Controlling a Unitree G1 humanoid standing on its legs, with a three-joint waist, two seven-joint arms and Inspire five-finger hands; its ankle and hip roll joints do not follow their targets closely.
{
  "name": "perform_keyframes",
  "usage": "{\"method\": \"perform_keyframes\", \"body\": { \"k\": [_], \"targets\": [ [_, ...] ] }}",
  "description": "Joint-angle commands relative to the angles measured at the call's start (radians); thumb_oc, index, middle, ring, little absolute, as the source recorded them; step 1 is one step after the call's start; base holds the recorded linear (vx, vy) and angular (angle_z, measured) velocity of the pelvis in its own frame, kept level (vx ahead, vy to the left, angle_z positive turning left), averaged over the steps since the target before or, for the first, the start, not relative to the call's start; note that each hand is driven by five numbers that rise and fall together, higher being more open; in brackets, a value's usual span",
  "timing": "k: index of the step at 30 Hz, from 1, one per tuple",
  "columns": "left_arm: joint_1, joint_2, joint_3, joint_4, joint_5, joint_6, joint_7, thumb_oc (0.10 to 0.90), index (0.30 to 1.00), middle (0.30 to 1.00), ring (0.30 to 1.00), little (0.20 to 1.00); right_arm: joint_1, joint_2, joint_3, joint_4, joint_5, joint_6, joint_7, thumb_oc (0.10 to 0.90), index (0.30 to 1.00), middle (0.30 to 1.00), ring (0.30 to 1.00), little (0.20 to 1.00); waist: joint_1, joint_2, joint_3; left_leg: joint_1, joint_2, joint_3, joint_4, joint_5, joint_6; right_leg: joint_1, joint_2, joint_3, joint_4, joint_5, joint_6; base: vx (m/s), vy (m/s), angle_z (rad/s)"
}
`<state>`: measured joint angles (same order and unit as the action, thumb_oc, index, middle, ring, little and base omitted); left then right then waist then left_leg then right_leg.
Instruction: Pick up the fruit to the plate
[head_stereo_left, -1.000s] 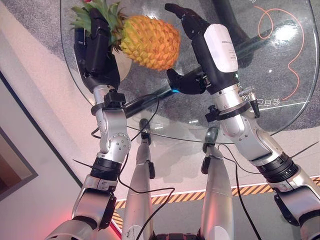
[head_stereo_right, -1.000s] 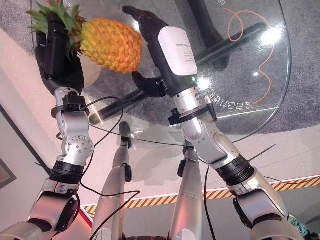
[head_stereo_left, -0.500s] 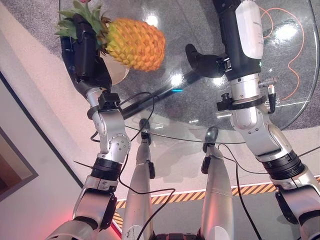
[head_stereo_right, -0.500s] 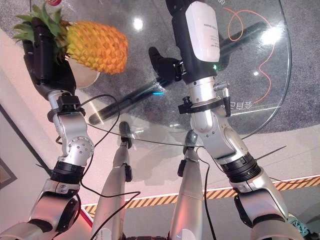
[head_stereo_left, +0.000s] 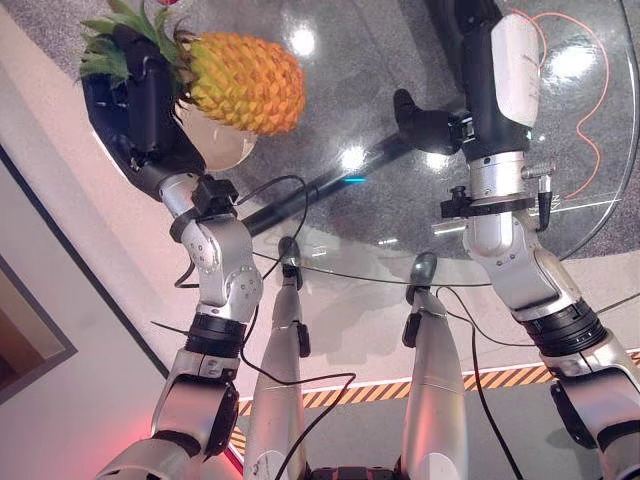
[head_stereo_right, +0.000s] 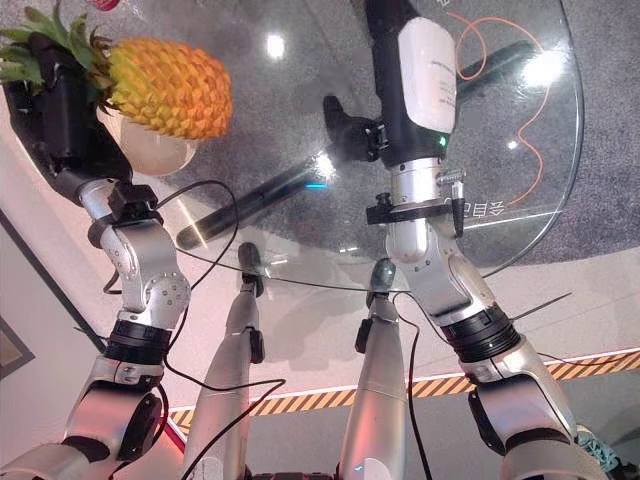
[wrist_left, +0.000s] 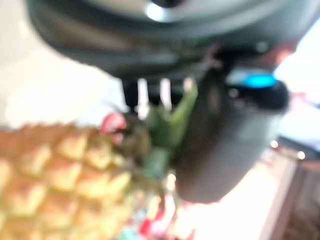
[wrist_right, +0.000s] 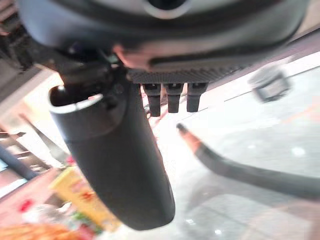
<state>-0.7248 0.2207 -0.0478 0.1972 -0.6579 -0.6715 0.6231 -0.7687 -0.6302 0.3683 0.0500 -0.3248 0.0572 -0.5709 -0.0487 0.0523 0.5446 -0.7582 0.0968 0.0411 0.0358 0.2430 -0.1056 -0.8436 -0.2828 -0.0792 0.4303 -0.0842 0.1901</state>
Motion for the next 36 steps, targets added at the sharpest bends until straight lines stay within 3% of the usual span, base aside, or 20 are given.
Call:
{"method": "perform_keyframes", "body": {
  "k": [1, 4, 9, 17, 29, 36],
  "targets": [
    [-0.167, 0.113, 0.054, -0.037, 0.159, -0.172, 0.023, 0.1, 0.3, 0.3, 0.3, 0.2, -0.076, 0.004, -0.088, -0.052, 0.004, -0.049, -0.122, 0.8, 0.9, 0.9, 0.9, 0.9, 0.013, -0.066, -0.025, 0.021, 0.031, -0.026, 0.096, -0.127, -0.039, 0.094, 0.032, -0.04, -0.237, 0.193, -0.001, 0.0, 0.0, 0.0],
    [-0.176, 0.139, 0.061, -0.006, 0.209, -0.172, 0.077, 0.1, 0.3, 0.3, 0.3, 0.2, -0.055, -0.012, -0.111, -0.01, 0.01, -0.026, -0.18, 0.8, 0.9, 0.9, 0.9, 0.9, 0.007, -0.065, -0.025, 0.02, 0.033, -0.023, 0.099, -0.129, -0.04, 0.09, 0.034, -0.036, -0.234, 0.192, -0.002, 0.0, 0.028, -0.03],
    [-0.191, 0.188, 0.077, 0.087, 0.251, -0.212, 0.145, 0.1, 0.3, 0.3, 0.3, 0.2, 0.005, -0.029, -0.176, 0.111, 0.149, -0.046, -0.303, 0.8, 0.9, 0.9, 0.9, 0.9, -0.009, -0.069, -0.025, 0.038, 0.042, -0.015, 0.102, -0.146, -0.045, 0.099, 0.043, -0.028, -0.225, 0.175, -0.003, 0.01, 0.035, -0.02],
    [-0.259, 0.252, 0.069, 0.193, 0.248, -0.24, 0.2, 0.1, 0.3, 0.3, 0.3, 0.2, 0.008, -0.052, -0.217, 0.277, 0.31, -0.035, -0.39, 0.8, 0.9, 0.9, 0.9, 0.9, -0.018, -0.071, -0.025, 0.035, 0.048, -0.005, 0.1, -0.141, -0.048, 0.093, 0.046, -0.025, -0.227, 0.176, -0.009, 0.01, 0.026, -0.05],
    [-0.333, 0.356, 0.031, 0.352, 0.226, -0.264, 0.278, 0.1, 0.3, 0.3, 0.3, 0.2, 0.019, -0.064, -0.261, 0.653, 0.672, -0.175, -0.532, 0.8, 0.9, 0.9, 0.9, 0.9, -0.02, -0.07, -0.025, 0.026, 0.052, -0.003, 0.108, -0.152, -0.054, 0.088, 0.05, -0.028, -0.225, 0.163, -0.019, 0.0, 0.002, -0.02],
    [-0.385, 0.403, -0.006, 0.442, 0.318, -0.259, 0.397, 0.1, 0.3, 0.3, 0.3, 0.2, 0.008, -0.072, -0.295, 0.892, 0.831, -0.215, -0.512, 0.8, 0.9, 0.9, 0.9, 0.9, -0.015, -0.065, -0.025, 0.022, 0.052, -0.009, 0.119, -0.158, -0.052, 0.089, 0.052, -0.029, -0.219, 0.155, -0.023, 0.01, -0.004, -0.02]
  ]
}}
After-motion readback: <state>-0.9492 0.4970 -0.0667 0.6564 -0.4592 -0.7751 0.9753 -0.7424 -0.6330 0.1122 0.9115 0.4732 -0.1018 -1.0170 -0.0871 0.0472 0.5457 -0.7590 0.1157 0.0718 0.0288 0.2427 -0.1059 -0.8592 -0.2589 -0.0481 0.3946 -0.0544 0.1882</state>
